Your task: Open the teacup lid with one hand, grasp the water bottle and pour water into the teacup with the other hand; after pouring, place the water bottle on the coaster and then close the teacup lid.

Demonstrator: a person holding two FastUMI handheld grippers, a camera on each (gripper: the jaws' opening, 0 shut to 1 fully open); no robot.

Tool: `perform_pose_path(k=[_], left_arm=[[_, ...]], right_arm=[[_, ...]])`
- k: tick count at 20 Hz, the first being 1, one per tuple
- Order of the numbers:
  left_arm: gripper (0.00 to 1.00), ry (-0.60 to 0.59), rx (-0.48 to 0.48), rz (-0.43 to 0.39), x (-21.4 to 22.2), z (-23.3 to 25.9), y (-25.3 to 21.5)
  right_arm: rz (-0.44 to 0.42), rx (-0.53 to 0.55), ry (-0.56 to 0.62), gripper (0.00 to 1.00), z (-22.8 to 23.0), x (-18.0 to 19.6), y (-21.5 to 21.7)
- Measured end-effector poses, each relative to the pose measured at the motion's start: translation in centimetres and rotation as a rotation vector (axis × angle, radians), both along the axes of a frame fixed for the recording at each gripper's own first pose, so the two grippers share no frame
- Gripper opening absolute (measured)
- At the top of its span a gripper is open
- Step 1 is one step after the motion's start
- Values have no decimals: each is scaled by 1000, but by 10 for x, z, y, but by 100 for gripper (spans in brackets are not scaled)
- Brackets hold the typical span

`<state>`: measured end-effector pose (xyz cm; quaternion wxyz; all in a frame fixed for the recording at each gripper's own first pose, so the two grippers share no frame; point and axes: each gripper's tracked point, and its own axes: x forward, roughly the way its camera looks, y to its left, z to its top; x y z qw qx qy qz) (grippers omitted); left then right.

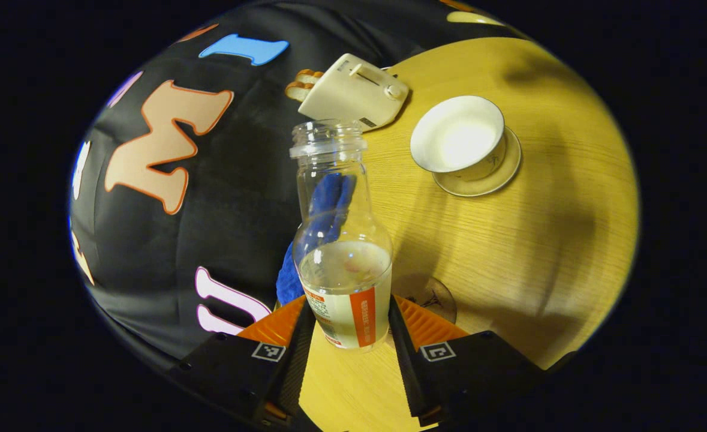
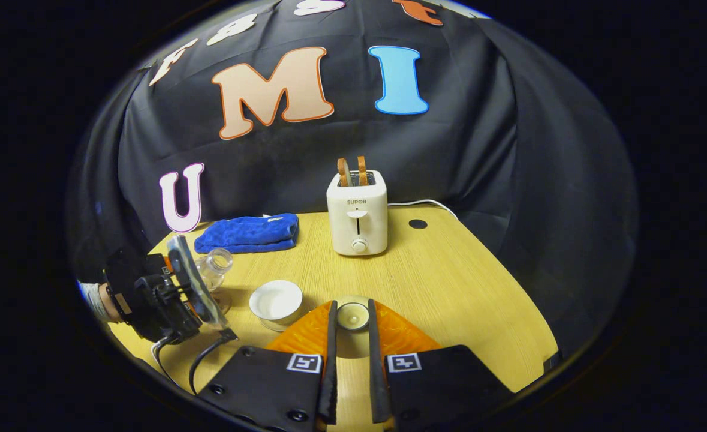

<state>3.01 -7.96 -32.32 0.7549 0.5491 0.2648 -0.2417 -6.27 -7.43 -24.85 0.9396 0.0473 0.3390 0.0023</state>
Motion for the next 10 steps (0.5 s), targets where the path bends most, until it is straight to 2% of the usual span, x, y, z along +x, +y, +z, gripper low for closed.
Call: perform_pose_path(k=[5, 10], left_arm=[[66, 18, 153, -87, 2, -7, -4], [66, 42, 274, -133, 5, -12, 1]], right_arm=[[12, 19, 2, 25, -6, -3, -3], [12, 32, 7, 25, -11, -4, -9]])
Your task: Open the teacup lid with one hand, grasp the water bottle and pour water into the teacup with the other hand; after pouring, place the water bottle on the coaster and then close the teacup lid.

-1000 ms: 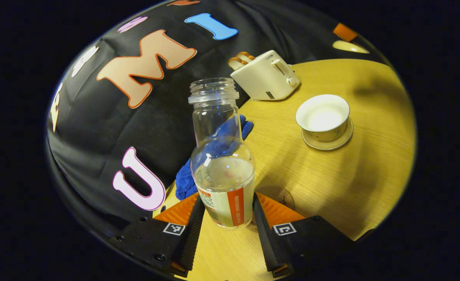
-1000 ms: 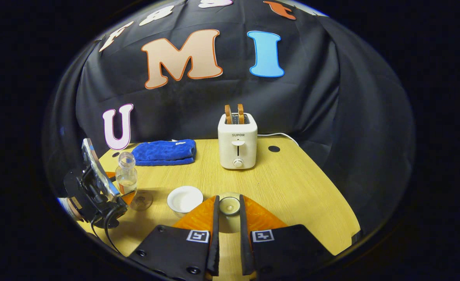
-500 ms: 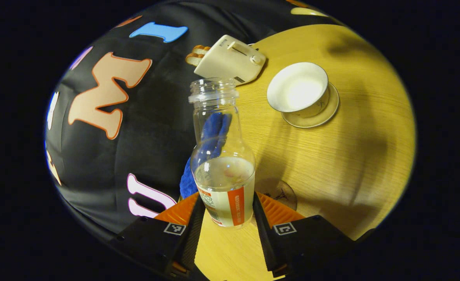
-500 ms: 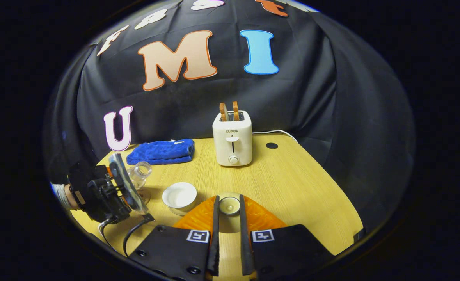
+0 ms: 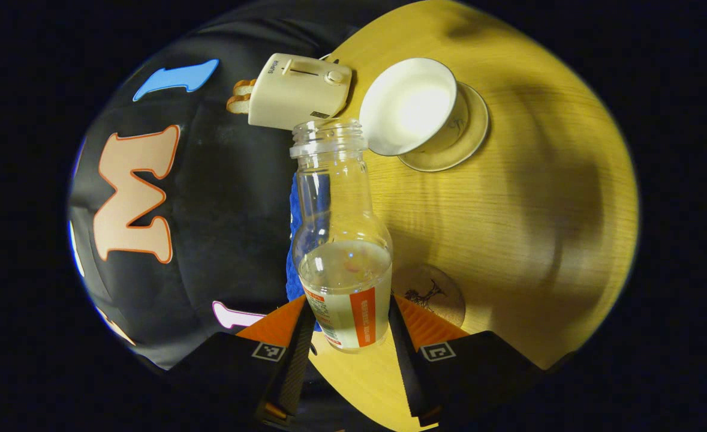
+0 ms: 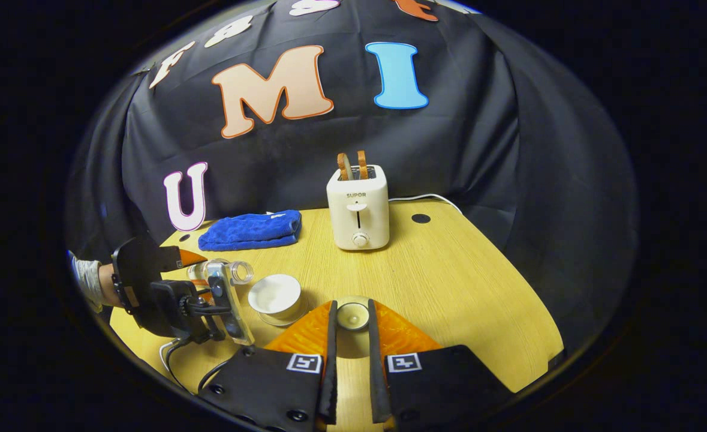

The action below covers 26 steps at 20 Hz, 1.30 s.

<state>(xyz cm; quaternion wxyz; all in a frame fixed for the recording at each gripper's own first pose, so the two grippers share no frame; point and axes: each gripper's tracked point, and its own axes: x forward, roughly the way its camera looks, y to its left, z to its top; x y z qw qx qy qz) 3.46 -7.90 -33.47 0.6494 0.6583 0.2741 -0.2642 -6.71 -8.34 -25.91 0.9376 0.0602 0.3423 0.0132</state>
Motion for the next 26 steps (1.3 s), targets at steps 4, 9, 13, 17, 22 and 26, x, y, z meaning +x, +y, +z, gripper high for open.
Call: perform_pose_path(k=[4, 9, 13, 17, 22, 26], left_arm=[[66, 15, 73, -44, -1, 2, -1], [66, 21, 188, -119, 2, 10, -1], [66, 17, 252, -158, 6, 17, -2], [66, 10, 321, -190, 9, 25, -4], [66, 15, 398, -209, 10, 34, -5], [66, 13, 449, -216, 16, 39, -3]], right_arm=[[-5, 6, 5, 25, -5, -2, -5], [3, 11, 1, 26, -9, -4, -6], [10, 20, 5, 25, -12, -7, -5], [18, 26, 4, 25, -13, -9, -5], [27, 33, 2, 26, -15, -8, -3], [27, 40, 5, 25, -19, -8, -3]])
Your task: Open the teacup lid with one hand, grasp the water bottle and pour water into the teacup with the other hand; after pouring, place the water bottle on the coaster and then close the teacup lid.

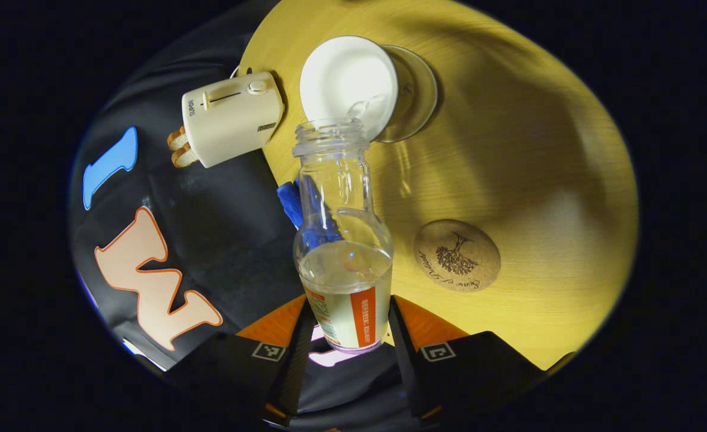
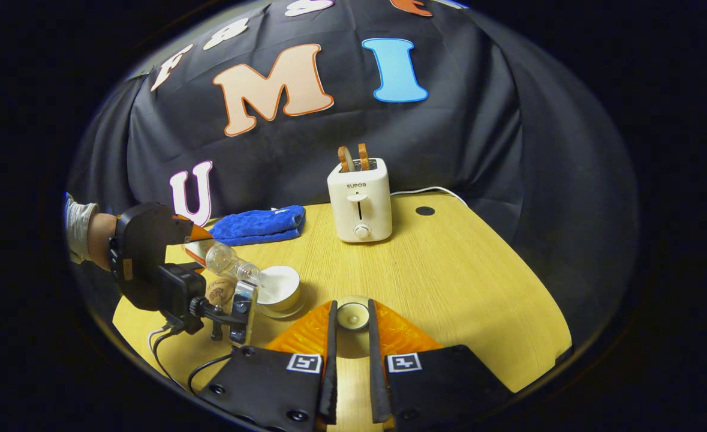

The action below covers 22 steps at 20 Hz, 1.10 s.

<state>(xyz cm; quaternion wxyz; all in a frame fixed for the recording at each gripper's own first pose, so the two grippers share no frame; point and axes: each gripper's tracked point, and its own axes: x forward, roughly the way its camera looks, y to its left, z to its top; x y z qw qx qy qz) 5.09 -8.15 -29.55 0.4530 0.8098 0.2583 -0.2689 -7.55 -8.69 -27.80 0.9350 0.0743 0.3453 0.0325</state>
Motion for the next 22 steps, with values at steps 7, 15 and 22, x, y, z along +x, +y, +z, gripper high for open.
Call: perform_pose_path(k=[7, 15, 22], left_arm=[[66, -16, 77, -37, 1, 11, -4], [66, -36, 175, -77, 7, 24, -7], [66, -44, 244, -120, 12, 36, -10]], right_arm=[[17, 14, 0, 27, -4, -2, 5], [11, 24, -1, 25, -8, -3, 2], [18, 36, 1, 26, -13, -3, 6]])
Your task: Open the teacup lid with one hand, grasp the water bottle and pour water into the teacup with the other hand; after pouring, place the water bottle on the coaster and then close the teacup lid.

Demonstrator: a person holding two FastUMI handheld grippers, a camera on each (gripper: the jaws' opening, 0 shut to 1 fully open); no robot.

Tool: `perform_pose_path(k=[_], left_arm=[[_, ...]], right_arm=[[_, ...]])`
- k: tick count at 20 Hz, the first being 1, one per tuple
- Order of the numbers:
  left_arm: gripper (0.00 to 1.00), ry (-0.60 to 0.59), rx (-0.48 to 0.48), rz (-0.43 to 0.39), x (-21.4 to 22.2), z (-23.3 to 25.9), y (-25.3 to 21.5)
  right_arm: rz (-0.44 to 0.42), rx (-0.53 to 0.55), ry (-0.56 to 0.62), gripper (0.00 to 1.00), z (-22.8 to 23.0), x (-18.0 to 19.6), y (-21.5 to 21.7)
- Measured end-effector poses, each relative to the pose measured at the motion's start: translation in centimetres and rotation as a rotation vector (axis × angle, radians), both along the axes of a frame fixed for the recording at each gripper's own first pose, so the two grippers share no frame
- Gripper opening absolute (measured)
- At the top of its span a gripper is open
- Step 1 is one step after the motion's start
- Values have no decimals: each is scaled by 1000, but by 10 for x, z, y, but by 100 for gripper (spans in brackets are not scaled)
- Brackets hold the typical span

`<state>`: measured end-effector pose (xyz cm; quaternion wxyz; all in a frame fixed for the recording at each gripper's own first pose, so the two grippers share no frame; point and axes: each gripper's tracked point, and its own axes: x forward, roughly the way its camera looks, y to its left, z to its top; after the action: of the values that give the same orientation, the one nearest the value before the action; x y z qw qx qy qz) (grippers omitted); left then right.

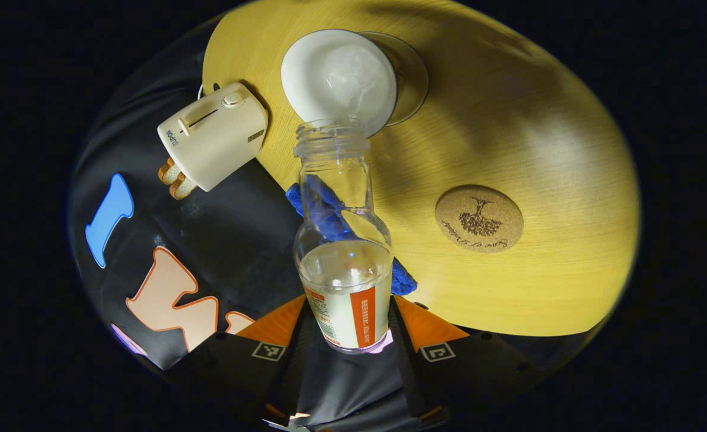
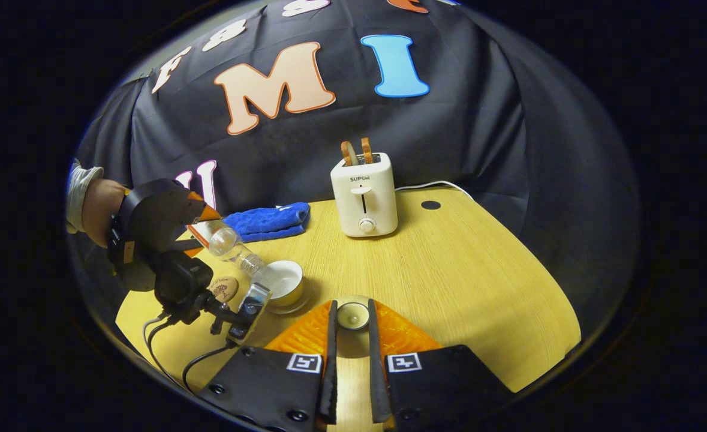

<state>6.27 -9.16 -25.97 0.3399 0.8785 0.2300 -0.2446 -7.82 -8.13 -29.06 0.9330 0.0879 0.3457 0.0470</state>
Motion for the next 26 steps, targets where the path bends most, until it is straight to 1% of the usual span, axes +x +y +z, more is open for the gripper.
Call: perform_pose_path(k=[1, 2, 4, 5, 6, 8, 9, 10, 12, 14, 15, 16, 17, 21, 23, 26], left_arm=[[65, 1, 3, -7, 1, 1, -1], [66, 1, 6, -11, 1, 1, -2], [66, -1, 12, -16, 2, 2, -3], [66, 1, 9, -15, 2, 3, -2], [66, 5, -5, -11, 1, 2, -3], [66, 23, -63, 10, -5, -5, -4], [66, 32, -96, 26, -5, -9, -5], [66, 37, -130, 43, -7, -12, -4], [66, 57, -207, 88, -14, -22, -2], [65, 73, -329, 124, -22, -32, -6], [65, 82, -389, 155, -26, -36, -6], [66, 91, -443, 189, -29, -40, -7], [66, 95, -500, 230, -32, -44, -8], [66, 117, -687, 354, -37, -57, -8], [65, 118, -767, 410, -34, -66, -8], [66, 100, -866, 465, -29, -66, -4]], right_arm=[[1, 2, -1, 27, -1, 1, 1], [1, 3, 0, 25, 0, 1, 1], [-1, 7, 2, 25, -2, 1, 2], [-1, 8, 4, 27, -2, 2, 2], [-3, 10, 5, 25, -3, 3, 2], [-6, 15, 8, 27, -4, 4, 2], [-6, 16, 10, 25, -4, 5, 2], [-6, 16, 11, 27, -3, 4, 2], [-1, 10, 13, 25, -2, 4, 3], [8, 0, 14, 25, 0, 5, 5], [13, -5, 15, 27, 1, 5, 5], [16, -10, 17, 25, 2, 6, 7], [18, -14, 20, 25, 3, 7, 9], [36, -36, 14, 28, 11, 13, 16], [47, -48, 12, 28, 14, 15, 21], [65, -64, 15, 28, 18, 18, 28]])
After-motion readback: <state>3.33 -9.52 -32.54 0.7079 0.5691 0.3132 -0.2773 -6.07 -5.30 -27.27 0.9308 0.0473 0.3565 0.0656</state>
